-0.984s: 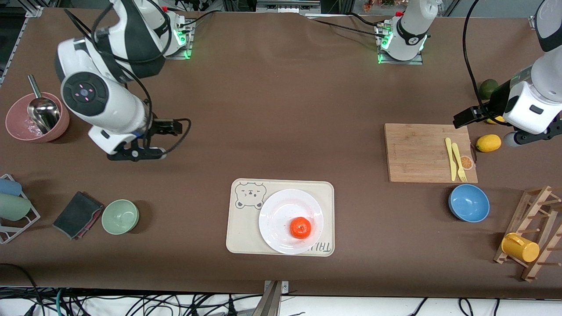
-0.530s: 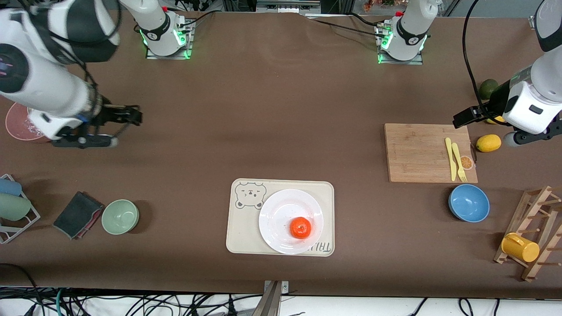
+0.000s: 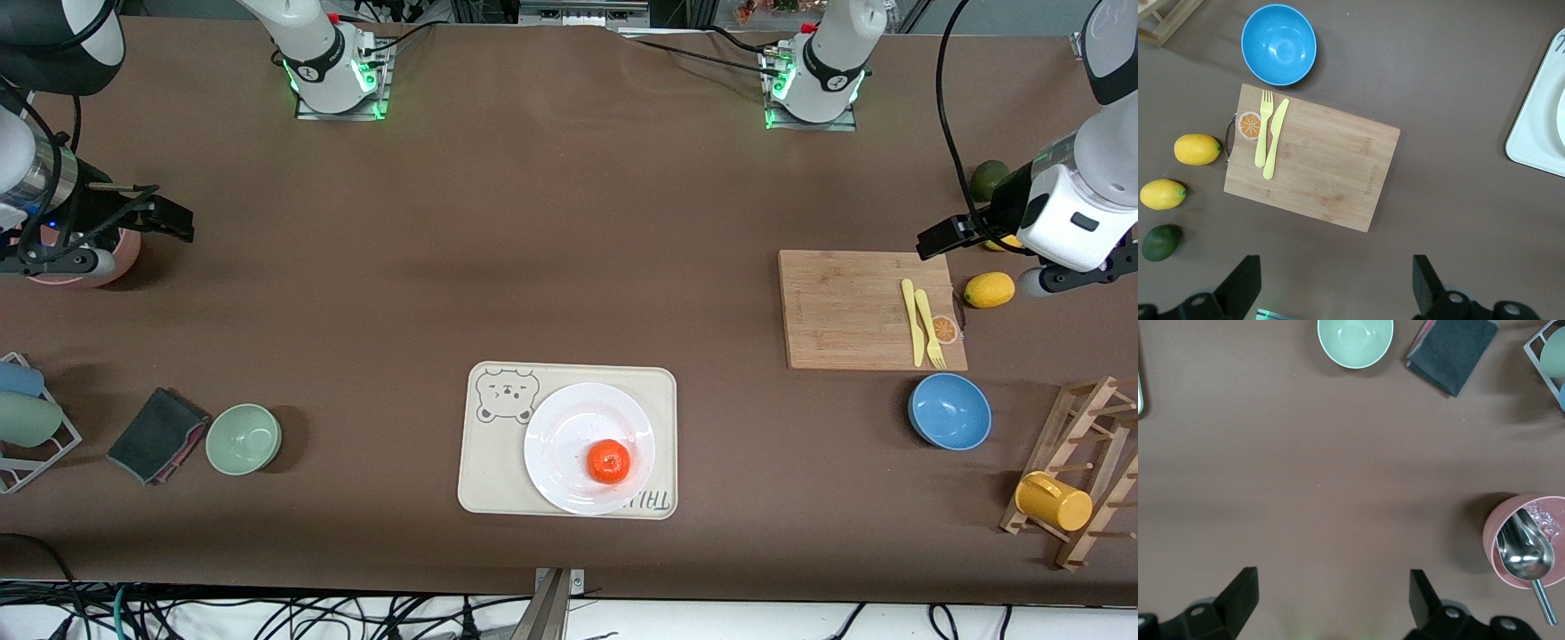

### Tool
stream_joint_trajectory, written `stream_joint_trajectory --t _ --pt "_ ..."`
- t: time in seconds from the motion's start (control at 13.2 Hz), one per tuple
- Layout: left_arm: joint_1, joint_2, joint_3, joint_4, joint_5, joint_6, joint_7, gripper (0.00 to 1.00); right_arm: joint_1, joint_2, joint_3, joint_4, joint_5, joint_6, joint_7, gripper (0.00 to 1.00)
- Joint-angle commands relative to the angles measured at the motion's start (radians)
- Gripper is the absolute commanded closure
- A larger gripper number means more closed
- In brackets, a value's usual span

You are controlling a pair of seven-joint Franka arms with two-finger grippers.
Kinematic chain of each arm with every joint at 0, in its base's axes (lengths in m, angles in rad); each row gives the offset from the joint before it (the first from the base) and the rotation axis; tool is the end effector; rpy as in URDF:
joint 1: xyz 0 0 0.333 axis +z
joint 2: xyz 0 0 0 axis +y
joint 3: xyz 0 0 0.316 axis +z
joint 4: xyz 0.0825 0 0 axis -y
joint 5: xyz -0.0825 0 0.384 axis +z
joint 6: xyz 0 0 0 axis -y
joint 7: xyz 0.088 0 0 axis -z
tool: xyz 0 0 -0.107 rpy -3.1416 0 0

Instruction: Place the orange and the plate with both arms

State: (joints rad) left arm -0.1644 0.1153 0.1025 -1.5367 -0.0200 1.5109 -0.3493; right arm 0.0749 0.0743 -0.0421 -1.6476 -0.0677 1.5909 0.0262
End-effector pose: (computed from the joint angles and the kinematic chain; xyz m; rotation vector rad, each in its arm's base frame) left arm 0.5782 -0.0413 0.5705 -3.0812 -0.4464 0.2171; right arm 0.5710 0.0124 0.5485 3.0608 0.0188 -0.1974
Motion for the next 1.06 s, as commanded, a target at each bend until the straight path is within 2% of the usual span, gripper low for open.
stream_joint_trajectory --t 0.0,0.38,0.61,0.98 --pt "-0.001 0.001 0.005 0.013 -0.032 -0.011 0.018 0.0 -0.009 -0.016 0.004 -0.014 0.019 0.009 0.004 0.0" --pt "-0.001 0.001 0.005 0.013 -0.032 -0.011 0.018 0.0 -0.007 -0.013 0.005 -0.005 0.028 0.001 0.009 0.0" --pt "-0.001 0.001 0.003 0.013 -0.032 -0.011 0.02 0.0 -0.012 -0.007 0.004 0.015 0.103 -0.005 0.07 0.0" --pt "-0.001 0.001 0.005 0.013 -0.032 -0.009 0.02 0.0 -0.018 -0.007 0.004 0.015 0.103 -0.012 0.093 0.0"
